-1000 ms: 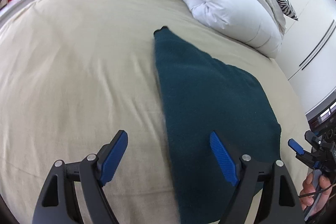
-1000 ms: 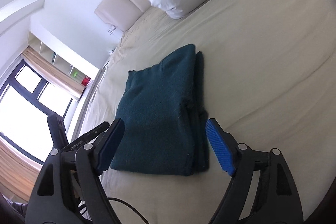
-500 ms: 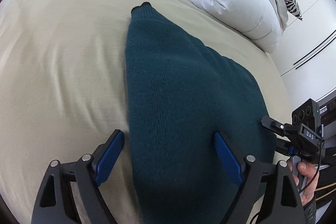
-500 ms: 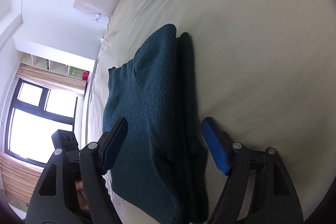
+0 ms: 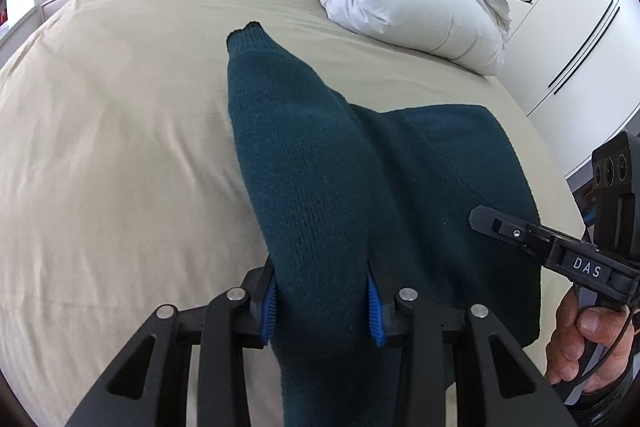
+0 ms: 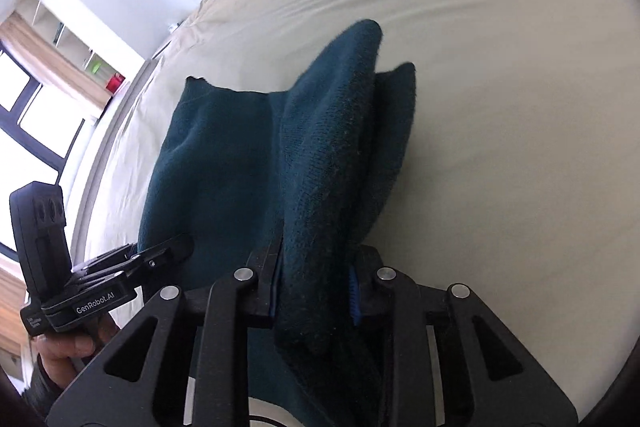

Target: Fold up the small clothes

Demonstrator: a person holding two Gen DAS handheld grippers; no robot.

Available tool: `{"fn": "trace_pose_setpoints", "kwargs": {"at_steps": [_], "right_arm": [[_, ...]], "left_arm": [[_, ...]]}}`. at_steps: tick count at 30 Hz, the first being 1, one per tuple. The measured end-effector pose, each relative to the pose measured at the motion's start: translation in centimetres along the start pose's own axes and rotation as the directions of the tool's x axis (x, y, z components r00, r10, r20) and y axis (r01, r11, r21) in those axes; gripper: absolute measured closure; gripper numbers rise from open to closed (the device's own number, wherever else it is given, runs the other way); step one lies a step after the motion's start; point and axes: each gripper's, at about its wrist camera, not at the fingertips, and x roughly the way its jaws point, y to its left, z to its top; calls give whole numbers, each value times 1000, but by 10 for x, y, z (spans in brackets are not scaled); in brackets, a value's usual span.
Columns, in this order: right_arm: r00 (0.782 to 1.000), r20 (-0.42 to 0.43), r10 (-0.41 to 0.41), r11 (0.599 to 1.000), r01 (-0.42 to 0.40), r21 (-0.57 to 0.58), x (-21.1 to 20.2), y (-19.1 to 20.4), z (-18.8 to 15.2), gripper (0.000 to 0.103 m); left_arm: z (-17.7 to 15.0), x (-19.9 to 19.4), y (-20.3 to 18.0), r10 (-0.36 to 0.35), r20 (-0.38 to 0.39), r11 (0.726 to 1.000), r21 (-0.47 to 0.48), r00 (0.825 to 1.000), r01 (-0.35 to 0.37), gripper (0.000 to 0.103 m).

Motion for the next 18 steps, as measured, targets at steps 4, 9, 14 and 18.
{"fn": "trace_pose_setpoints", "kwargs": {"at_steps": [4, 9, 14, 18], "right_arm": [[999, -2, 47, 994, -47, -95, -23, 57, -37, 80], [987, -46, 154, 977, -159, -140, -33, 119, -98, 80], [964, -93, 248, 953, -260, -153, -29, 165, -155, 80], [949, -127, 288, 944, -304, -128, -19, 179, -186, 80]], "left_arm": [[-42, -58, 29, 23, 32, 1000, -10, 999, -23, 65], [-94, -115, 70, 42, 58, 996, -76, 997, -38, 65], [-135, -137, 97, 54, 69, 991, -124, 996, -45, 65], [-155, -118, 126, 72, 22, 982, -178, 997, -67, 62]]}}
